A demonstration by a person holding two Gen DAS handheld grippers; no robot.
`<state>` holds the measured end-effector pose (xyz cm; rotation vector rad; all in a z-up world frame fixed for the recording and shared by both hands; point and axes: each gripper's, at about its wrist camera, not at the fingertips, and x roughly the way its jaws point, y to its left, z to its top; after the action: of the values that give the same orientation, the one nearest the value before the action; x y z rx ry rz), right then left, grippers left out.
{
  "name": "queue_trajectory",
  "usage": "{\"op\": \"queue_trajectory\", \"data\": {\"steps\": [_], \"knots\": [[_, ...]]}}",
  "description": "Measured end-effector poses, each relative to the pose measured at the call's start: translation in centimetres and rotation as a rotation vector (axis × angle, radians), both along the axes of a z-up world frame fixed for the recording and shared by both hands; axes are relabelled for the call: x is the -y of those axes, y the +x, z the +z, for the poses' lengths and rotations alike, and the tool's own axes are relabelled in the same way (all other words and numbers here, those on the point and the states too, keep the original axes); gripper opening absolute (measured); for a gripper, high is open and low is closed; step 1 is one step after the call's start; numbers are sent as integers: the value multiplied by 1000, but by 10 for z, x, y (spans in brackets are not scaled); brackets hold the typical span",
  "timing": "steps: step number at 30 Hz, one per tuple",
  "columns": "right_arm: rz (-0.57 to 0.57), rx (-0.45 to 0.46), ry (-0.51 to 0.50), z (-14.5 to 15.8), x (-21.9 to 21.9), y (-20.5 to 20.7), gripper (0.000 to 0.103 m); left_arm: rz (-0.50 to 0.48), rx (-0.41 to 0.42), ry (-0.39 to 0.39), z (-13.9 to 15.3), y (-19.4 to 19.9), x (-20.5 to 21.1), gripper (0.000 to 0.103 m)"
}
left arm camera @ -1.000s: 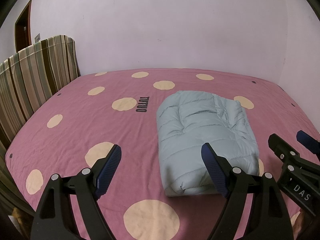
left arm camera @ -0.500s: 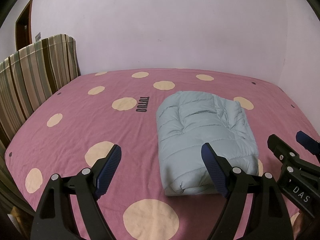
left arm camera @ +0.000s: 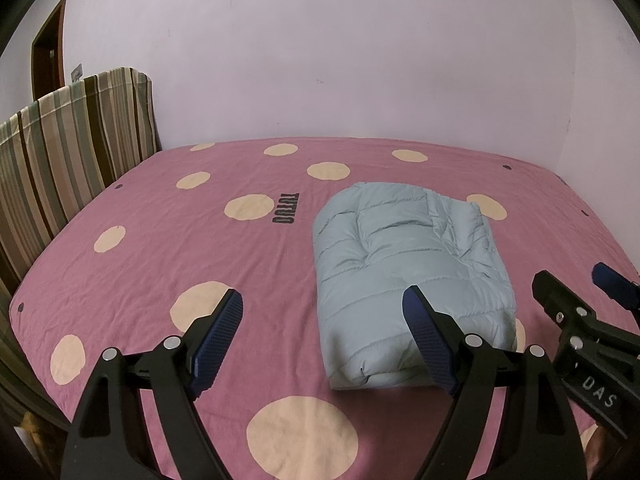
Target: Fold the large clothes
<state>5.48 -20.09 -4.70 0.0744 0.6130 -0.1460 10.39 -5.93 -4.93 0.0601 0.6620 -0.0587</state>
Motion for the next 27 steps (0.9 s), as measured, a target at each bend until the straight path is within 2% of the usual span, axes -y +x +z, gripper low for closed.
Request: {"op": "queue_trajectory", "data": {"steps": [13, 19, 20, 24, 27], "knots": [[12, 9, -26, 2, 3, -3, 94, 2, 24, 11, 4, -5, 5, 81], [8, 4, -32, 2, 7, -5, 94, 20, 60, 24, 6, -7, 7, 82], [9, 2, -34, 1, 8, -5, 94, 18, 60, 16, 6, -7, 6, 87], [12, -7, -37, -3, 11, -3, 94, 28, 48, -9, 3, -4, 6, 87], [17, -10, -34, -5, 14, -2, 94, 26, 40, 1, -2, -2, 7, 87]]}}
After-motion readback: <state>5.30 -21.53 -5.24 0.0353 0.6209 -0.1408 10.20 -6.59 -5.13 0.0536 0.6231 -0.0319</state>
